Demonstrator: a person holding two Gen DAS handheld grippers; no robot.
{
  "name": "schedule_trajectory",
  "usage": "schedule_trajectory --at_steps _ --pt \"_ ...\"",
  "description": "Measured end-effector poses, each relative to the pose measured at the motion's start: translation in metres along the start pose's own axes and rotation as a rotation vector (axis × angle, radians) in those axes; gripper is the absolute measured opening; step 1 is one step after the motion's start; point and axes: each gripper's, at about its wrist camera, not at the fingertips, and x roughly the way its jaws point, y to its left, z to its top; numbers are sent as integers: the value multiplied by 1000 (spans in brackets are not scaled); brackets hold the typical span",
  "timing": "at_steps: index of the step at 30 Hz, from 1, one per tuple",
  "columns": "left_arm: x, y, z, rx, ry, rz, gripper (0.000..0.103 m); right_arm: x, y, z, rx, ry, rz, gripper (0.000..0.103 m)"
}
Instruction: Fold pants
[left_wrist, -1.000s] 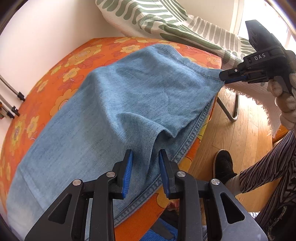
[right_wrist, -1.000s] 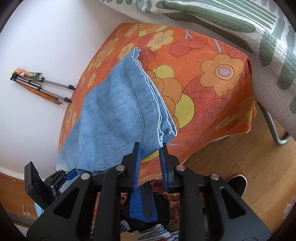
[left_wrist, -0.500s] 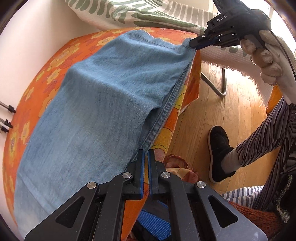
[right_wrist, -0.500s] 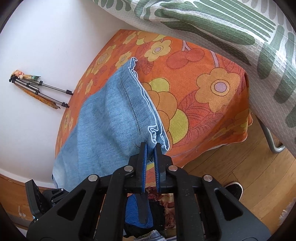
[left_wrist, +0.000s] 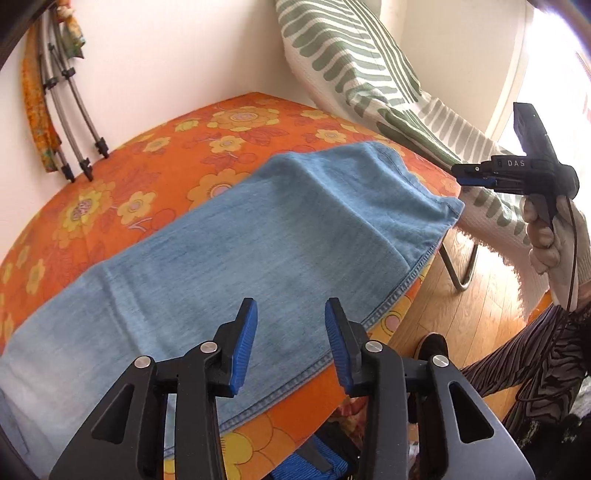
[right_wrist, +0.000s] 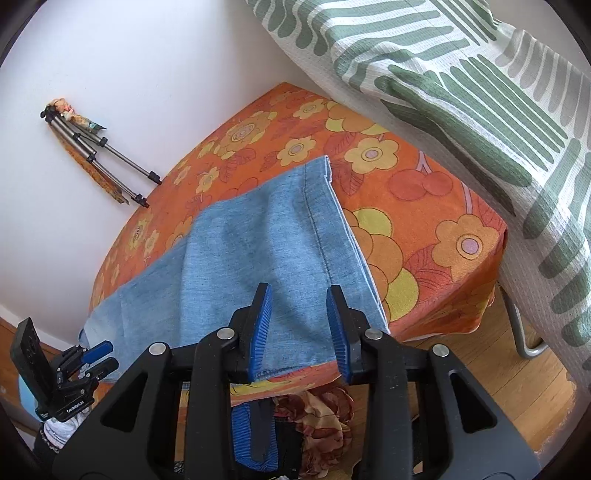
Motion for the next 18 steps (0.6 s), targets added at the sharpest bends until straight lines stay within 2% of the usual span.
schedule_trajectory --at_steps 3,8,10,13,18 --pt "-21 37 -13 -96 -35 60 39 8 35 -1 -84 6 36 40" --pt "-65 106 -47 -270 -79 181 41 29 113 -15 -282 35 110 41" --pt "-84 132 -64 -331 -96 242 43 40 147 -27 -372 53 151 47" --pt "-112 172 -94 -438 -112 320 51 62 197 -46 -468 105 207 47" --pt "-155 240 -151 -652 -138 441 52 83 276 -84 -634 165 289 47"
